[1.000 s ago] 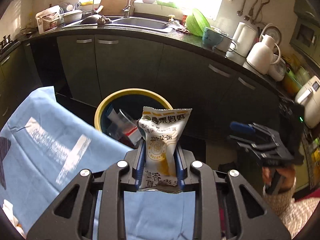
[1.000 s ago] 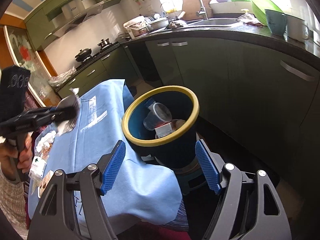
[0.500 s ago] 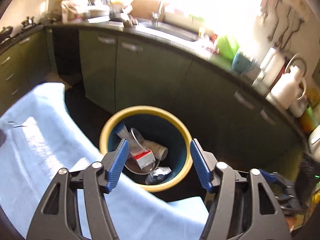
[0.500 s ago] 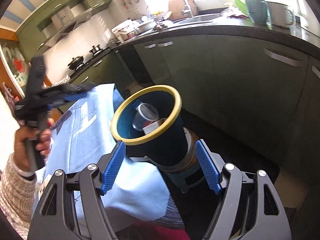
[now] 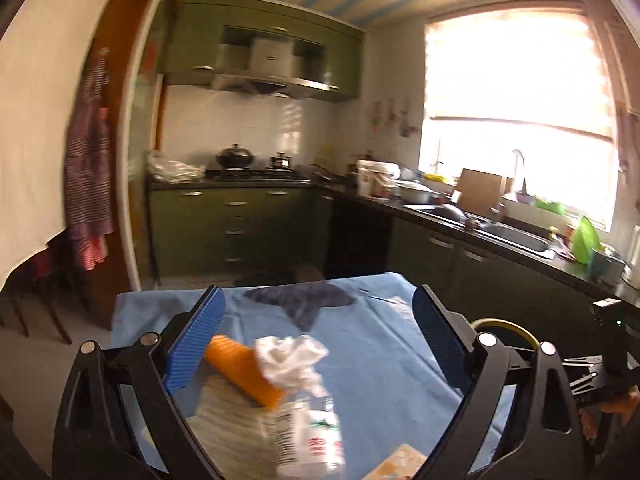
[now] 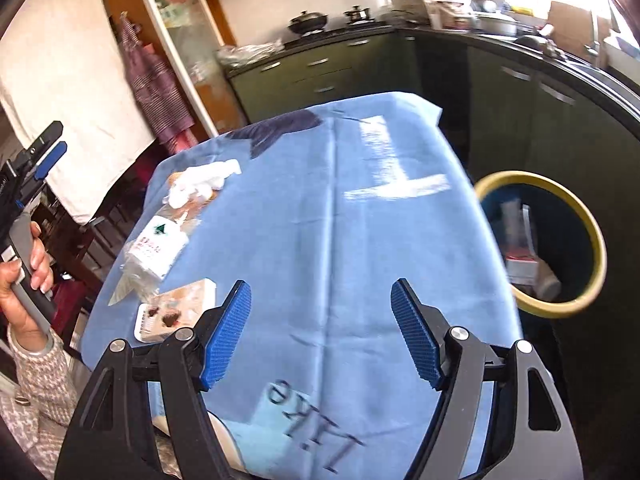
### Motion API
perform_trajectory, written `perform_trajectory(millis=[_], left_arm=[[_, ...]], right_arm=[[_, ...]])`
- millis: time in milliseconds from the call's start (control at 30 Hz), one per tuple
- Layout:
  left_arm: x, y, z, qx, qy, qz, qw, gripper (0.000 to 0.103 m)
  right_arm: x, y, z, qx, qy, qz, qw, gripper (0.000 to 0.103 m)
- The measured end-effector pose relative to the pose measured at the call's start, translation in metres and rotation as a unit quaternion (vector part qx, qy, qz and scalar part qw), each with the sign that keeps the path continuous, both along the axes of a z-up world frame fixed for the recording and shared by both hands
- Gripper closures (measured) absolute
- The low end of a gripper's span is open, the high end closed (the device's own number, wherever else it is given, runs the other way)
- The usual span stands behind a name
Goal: Collect trash
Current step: 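Grasp the Nongfu Spring water bottle with the right gripper, then lift the water bottle and carry it over the bin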
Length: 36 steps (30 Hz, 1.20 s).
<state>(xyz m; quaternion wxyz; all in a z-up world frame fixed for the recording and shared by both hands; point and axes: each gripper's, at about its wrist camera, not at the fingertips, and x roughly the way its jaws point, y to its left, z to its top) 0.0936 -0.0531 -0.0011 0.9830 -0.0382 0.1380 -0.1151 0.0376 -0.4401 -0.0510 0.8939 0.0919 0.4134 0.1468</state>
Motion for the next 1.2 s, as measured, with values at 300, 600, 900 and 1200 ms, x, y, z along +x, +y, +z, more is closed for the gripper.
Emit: perform_trajectory(millis=[300, 600, 900, 1200], left_arm=[[0.029, 0.091, -0.058, -0.046, 0.027, 0.164, 0.985, 0.013], [0.008, 0.111, -0.051, -0.041, -0.014, 0.253, 0.9666, 0.011], [-0.003, 0.107, -0.049, -0.035, -0.036, 0.25, 0.967, 0.01], [0.001, 0.118, -0.054, -0.061, -0.017, 0.242, 0.9683, 0.009]], right_arm=[[0.059, 0.15, -0.009, 0.05, 0.063, 0.122, 0.989, 0.025], [0.088, 0.216, -0.027, 0.057, 0.139, 0.116, 0.982, 0.013], [0.115, 0.249, -0.055, 0.031, 0.197, 0.092, 0.976, 0.012], [0.117, 0.253, -0.067, 0.011, 0.212, 0.099, 0.972, 0.028]])
